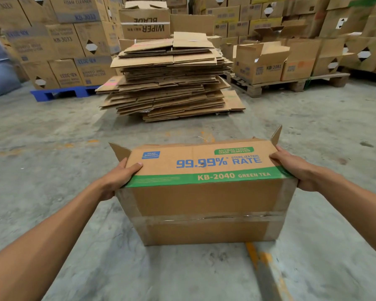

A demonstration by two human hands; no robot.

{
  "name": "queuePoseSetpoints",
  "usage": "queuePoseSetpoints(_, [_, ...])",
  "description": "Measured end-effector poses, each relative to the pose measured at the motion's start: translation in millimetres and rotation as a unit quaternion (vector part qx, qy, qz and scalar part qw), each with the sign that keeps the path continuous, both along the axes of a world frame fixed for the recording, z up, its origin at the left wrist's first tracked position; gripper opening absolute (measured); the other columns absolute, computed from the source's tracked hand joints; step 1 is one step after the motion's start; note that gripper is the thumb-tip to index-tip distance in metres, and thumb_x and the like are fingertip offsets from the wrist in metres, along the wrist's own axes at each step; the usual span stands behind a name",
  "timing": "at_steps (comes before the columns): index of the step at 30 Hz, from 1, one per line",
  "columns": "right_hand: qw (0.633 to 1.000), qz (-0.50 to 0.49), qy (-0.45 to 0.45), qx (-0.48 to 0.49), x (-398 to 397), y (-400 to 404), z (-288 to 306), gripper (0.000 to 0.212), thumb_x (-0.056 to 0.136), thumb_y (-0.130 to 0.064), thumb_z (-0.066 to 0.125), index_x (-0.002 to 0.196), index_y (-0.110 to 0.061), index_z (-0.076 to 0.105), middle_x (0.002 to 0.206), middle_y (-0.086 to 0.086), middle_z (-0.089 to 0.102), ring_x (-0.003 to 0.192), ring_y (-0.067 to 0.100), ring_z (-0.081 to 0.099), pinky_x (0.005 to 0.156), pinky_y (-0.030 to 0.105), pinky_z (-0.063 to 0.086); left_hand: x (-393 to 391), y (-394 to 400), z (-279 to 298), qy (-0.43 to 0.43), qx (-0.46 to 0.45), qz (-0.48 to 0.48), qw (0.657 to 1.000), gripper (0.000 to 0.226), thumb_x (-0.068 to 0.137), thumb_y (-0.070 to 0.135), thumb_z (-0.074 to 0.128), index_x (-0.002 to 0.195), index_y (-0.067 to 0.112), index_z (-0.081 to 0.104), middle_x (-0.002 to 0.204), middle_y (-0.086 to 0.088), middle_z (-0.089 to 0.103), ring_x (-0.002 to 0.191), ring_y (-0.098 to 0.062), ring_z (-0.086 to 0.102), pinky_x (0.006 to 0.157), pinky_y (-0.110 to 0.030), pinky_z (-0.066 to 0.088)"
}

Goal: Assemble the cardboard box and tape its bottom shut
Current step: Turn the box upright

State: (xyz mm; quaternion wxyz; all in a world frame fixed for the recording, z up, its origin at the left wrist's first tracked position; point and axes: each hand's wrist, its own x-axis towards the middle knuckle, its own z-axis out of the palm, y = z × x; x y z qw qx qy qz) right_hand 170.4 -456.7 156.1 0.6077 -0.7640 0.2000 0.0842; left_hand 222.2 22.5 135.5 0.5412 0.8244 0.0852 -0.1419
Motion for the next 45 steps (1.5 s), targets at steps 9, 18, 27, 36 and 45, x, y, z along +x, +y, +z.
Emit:
queuePoseSetpoints(9, [0.994, 0.066, -0.085, -0.004, -16.6, 15.2, 8.4, 0.039, 0.101, -0.027, 0.046, 0.135, -0.044, 0.038, 0.104, -0.004, 0.073, 0.073, 0.015, 0.071, 0.058, 0.028, 0.058, -30.5, -9.5, 10.5, -0.125, 0.003, -0.02, 0.992, 0.073, 0.093, 0.044, 0.058, 0.154, 0.027, 0.021, 0.138, 0.006, 0.051, 0.122, -0.015, 0.053, 0.102, -0.029, 0.038])
queuePoseSetpoints(18, [0.947, 0.113, -0.268, -0.14, -39.0, 31.4, -34.0, 0.08, 0.092, -0.049, 0.053, 0.151, -0.048, -0.001, 0.148, -0.013, 0.044, 0.124, 0.014, 0.056, 0.103, 0.042, 0.045, -68.2, 6.3, -13.5, -0.292, 0.05, 0.06, 0.953, 0.101, 0.073, 0.061, 0.067, 0.151, 0.047, 0.005, 0.138, 0.039, 0.034, 0.129, -0.002, 0.046, 0.11, -0.03, 0.033])
queuePoseSetpoints(27, [0.956, 0.182, -0.179, -0.147, -55.1, 42.5, -85.1, 0.099, 0.096, -0.021, 0.056, 0.144, -0.051, -0.026, 0.149, -0.028, 0.021, 0.133, 0.009, 0.038, 0.111, 0.037, 0.036, -99.4, 13.1, -110.2, -0.184, 0.067, 0.118, 0.974, 0.093, 0.068, 0.051, 0.078, 0.144, 0.038, 0.026, 0.136, 0.01, 0.057, 0.121, -0.012, 0.058, 0.104, -0.04, 0.045])
queuePoseSetpoints(36, [0.983, 0.158, -0.034, -0.085, -44.4, 63.7, -108.0, 0.073, 0.098, -0.037, 0.051, 0.155, -0.036, 0.004, 0.16, -0.008, 0.022, 0.138, 0.014, 0.032, 0.109, 0.038, 0.031, -67.2, -3.7, -131.8, -0.049, 0.05, 0.269, 0.961, 0.071, 0.077, 0.053, 0.072, 0.133, 0.014, 0.05, 0.136, -0.01, 0.059, 0.125, -0.032, 0.054, 0.105, -0.045, 0.043])
queuePoseSetpoints(45, [0.983, 0.1, 0.058, -0.144, -33.3, 87.5, -115.1, 0.076, 0.097, -0.04, 0.05, 0.153, -0.016, 0.004, 0.152, 0.009, 0.038, 0.129, 0.031, 0.045, 0.097, 0.043, 0.045, -73.6, -35.9, -126.9, 0.077, 0.101, 0.243, 0.962, 0.073, 0.096, 0.056, 0.04, 0.137, -0.005, 0.047, 0.141, -0.023, 0.05, 0.129, -0.039, 0.048, 0.106, -0.038, 0.039])
